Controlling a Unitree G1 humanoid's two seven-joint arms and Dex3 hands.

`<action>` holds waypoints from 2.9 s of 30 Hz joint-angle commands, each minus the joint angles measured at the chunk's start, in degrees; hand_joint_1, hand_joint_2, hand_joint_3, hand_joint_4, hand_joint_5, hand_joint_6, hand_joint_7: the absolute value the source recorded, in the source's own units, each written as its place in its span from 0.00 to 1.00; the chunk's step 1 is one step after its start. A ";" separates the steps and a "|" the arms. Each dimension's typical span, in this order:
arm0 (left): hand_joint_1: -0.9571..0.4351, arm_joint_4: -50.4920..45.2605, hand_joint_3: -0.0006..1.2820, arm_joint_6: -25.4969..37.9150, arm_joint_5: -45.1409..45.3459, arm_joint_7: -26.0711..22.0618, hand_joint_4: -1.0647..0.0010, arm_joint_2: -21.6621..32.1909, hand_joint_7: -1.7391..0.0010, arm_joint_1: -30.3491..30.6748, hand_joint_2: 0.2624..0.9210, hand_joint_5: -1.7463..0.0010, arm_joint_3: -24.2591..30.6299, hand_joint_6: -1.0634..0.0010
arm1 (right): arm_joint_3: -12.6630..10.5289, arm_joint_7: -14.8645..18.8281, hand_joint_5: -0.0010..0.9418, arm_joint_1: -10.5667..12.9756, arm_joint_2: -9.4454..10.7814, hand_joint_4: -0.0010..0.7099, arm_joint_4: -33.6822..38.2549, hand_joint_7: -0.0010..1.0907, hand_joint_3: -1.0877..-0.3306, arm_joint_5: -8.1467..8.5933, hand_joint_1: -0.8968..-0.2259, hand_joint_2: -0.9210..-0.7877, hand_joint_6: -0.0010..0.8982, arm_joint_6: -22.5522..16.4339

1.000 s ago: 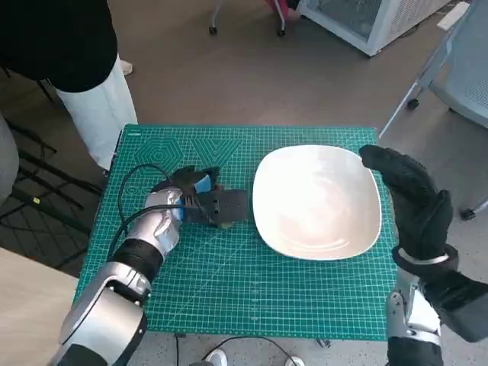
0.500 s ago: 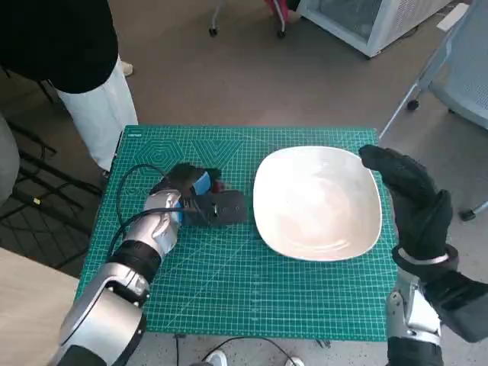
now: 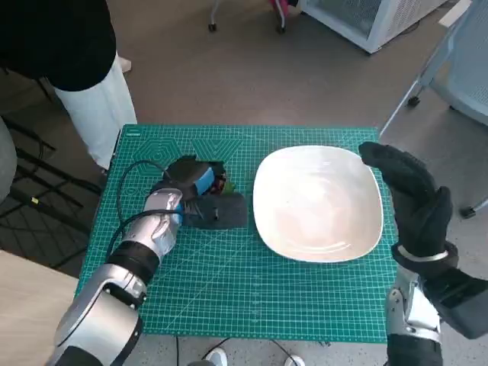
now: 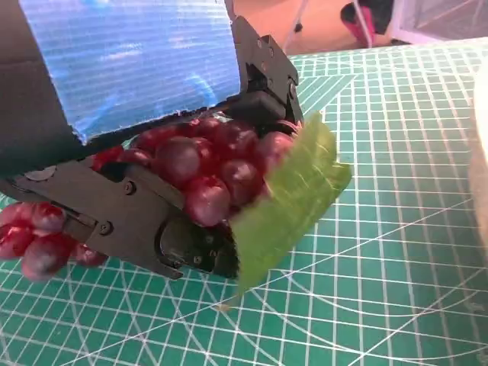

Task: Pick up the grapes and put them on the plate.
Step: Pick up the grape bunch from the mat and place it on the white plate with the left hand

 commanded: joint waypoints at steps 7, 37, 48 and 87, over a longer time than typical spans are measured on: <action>0.69 0.67 0.05 0.01 0.22 -1.35 0.35 -0.22 0.38 2.81 1.00 0.30 -1.08 0.40 | 0.11 0.08 0.00 -0.25 0.10 0.28 1.17 0.34 0.53 -0.21 0.49 0.00 0.00 0.53; 0.69 -0.49 0.08 1.44 0.36 -0.78 0.39 -0.22 0.32 2.97 1.00 0.28 -1.19 0.46 | -0.07 0.80 0.00 -0.35 0.07 0.28 1.55 0.35 0.54 0.20 0.48 0.00 0.00 -0.41; 0.69 -0.85 0.08 1.58 0.08 -1.31 0.38 0.12 0.34 2.67 1.00 0.29 -0.88 0.45 | -0.02 0.64 0.00 -0.54 0.20 0.28 1.96 0.35 0.54 0.05 0.48 0.00 0.00 -0.66; 0.69 -54.49 0.05 13.12 5.62 -9.70 0.34 12.78 0.38 13.53 1.00 0.29 6.46 0.40 | -0.37 0.12 0.00 -1.66 1.00 0.28 3.05 0.35 0.54 0.13 0.47 0.00 0.00 -0.96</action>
